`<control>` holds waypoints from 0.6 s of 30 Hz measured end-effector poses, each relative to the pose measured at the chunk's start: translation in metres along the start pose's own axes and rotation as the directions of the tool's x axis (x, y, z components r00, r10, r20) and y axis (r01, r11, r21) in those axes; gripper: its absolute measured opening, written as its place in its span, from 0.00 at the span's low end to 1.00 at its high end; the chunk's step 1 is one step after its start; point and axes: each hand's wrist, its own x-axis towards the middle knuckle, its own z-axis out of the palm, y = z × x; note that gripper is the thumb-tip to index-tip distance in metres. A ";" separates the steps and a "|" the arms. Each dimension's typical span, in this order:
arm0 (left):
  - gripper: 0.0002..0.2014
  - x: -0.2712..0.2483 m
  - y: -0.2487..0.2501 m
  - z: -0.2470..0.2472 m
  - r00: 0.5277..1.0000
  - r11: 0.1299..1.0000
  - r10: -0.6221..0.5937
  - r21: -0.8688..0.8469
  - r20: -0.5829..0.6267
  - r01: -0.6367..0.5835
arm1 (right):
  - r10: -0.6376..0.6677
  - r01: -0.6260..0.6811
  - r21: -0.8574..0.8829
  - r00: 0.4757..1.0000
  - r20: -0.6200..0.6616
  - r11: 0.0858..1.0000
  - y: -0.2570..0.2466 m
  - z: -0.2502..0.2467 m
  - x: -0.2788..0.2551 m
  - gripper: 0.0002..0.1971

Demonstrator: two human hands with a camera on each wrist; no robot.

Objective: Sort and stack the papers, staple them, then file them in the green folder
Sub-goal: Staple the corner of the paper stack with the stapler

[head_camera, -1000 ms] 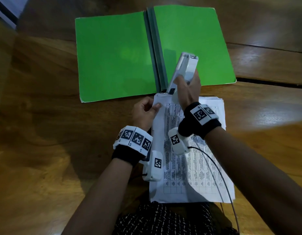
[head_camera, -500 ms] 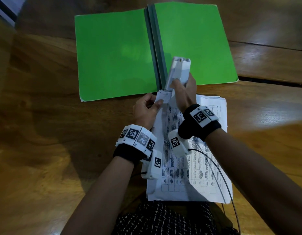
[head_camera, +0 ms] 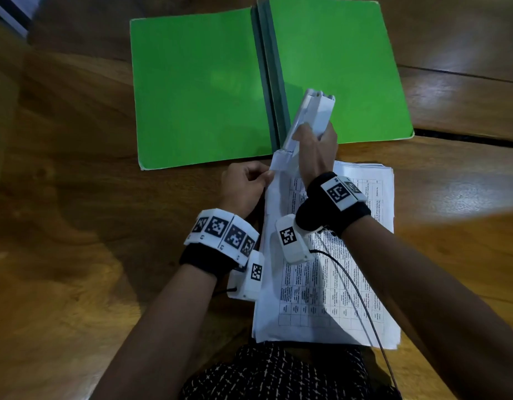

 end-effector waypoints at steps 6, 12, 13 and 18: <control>0.08 -0.003 -0.002 0.004 0.999 1.000 -0.021 -0.017 -0.031 0.021 | 0.032 -0.032 0.031 0.999 -0.014 0.999 -0.005 0.005 -0.004 0.04; 0.07 -0.004 -0.005 0.006 1.000 0.999 -0.029 -0.046 -0.008 0.029 | 0.032 -0.030 0.047 0.999 -0.027 0.998 -0.007 0.006 -0.006 0.04; 0.05 -0.004 -0.006 0.005 0.999 0.997 -0.038 -0.063 0.001 0.038 | 0.028 -0.027 0.045 0.999 -0.025 0.999 -0.007 0.007 -0.006 0.04; 0.07 -0.005 -0.011 0.005 0.993 0.949 -0.115 -0.290 0.042 0.122 | 0.015 -0.015 0.043 1.000 -0.007 0.999 -0.004 0.008 -0.006 0.05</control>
